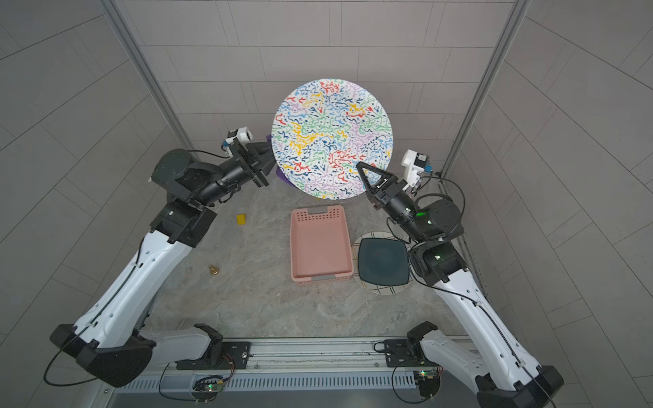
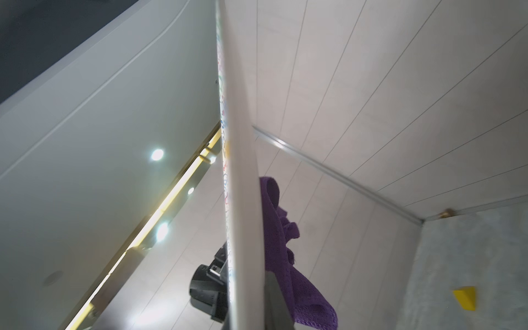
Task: Wipe the wet plate dry
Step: Place the plate on the plate.
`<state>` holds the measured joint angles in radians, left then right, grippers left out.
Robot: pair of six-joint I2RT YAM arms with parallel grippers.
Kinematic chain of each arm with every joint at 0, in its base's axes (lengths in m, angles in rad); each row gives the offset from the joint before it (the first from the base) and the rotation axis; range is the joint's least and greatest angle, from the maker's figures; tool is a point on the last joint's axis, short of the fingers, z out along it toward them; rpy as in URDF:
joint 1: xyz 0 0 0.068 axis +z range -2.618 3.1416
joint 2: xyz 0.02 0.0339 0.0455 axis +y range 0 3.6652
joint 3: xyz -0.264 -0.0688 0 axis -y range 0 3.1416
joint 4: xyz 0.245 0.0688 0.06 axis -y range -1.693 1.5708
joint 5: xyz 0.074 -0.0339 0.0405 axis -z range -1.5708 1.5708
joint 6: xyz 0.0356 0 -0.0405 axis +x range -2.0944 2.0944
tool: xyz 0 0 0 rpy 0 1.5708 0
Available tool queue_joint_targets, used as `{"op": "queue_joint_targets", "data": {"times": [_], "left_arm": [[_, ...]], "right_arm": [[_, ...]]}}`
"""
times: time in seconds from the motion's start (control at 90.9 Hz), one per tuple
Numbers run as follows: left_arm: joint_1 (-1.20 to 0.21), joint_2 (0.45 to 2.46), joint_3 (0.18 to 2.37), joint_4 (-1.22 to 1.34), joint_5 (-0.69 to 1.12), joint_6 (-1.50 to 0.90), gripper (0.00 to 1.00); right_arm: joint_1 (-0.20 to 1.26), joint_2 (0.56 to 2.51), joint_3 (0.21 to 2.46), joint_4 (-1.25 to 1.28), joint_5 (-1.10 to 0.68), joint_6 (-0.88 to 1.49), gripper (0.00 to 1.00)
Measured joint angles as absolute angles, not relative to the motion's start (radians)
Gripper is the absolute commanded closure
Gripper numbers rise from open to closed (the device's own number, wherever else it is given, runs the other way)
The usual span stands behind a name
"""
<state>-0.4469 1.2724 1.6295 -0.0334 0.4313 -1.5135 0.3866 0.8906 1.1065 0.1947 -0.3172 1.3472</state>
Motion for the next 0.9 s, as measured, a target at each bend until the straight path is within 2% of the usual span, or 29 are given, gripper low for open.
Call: {"op": "queue_joint_targets", "data": {"times": [0.132,0.352,0.462,0.605,0.903], "left_arm": [[-0.443,1.208,1.781,-0.408,0.338,-1.106,1.00],[-0.439,1.038,1.683,-0.744,0.040,-0.680,1.00],[-0.410,1.055,1.600,-0.832,-0.040,-0.586,1.00],[-0.366,1.109,1.520,-0.889,-0.058,-0.543,1.00],[-0.337,1.088,1.502,-0.906,-0.042,-0.533,1.00]], "right_arm": [[0.310,0.691,1.041,-0.106,-0.155,1.229,1.00],[0.307,0.413,0.860,-0.577,0.101,1.182,1.00],[0.306,0.340,0.793,-0.748,0.173,1.184,1.00],[0.306,0.293,0.732,-0.878,0.210,1.185,1.00],[0.306,0.400,0.635,-0.919,0.171,1.184,1.00]]}}
